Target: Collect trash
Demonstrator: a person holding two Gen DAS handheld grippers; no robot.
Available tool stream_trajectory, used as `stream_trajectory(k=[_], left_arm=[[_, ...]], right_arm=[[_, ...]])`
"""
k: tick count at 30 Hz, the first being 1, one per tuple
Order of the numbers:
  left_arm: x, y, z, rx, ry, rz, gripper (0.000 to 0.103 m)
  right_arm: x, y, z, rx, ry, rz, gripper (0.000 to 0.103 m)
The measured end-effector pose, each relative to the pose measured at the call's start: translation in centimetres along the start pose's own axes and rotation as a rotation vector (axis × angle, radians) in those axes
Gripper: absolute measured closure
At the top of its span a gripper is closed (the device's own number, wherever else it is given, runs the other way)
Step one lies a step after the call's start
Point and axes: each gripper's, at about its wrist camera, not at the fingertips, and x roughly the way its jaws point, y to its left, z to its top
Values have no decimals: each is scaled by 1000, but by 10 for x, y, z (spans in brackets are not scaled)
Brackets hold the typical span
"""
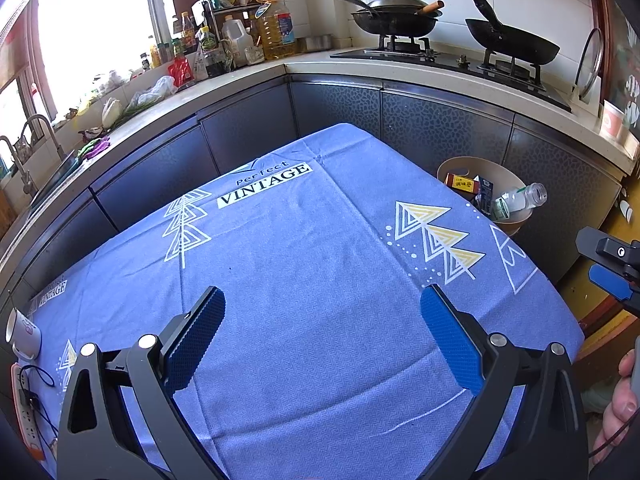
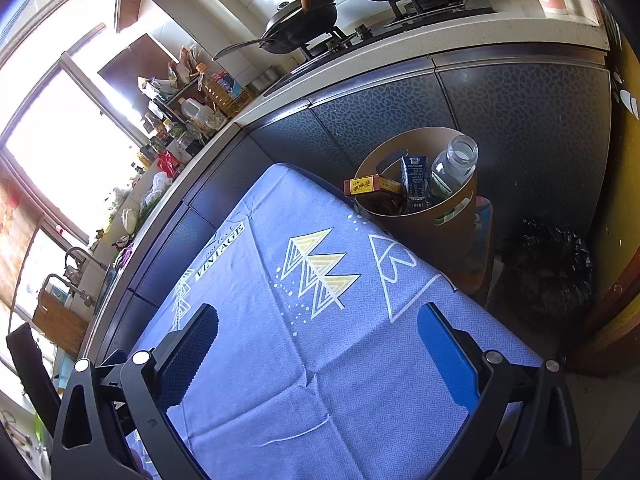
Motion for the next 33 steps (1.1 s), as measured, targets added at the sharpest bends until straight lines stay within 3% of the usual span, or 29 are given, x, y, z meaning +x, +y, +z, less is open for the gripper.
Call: stream_trajectory(k=[33], left_arm=[[-3,1,1,-4,-2,6,6]], right_arm=[[-2,6,0,-10,-3,2,4]])
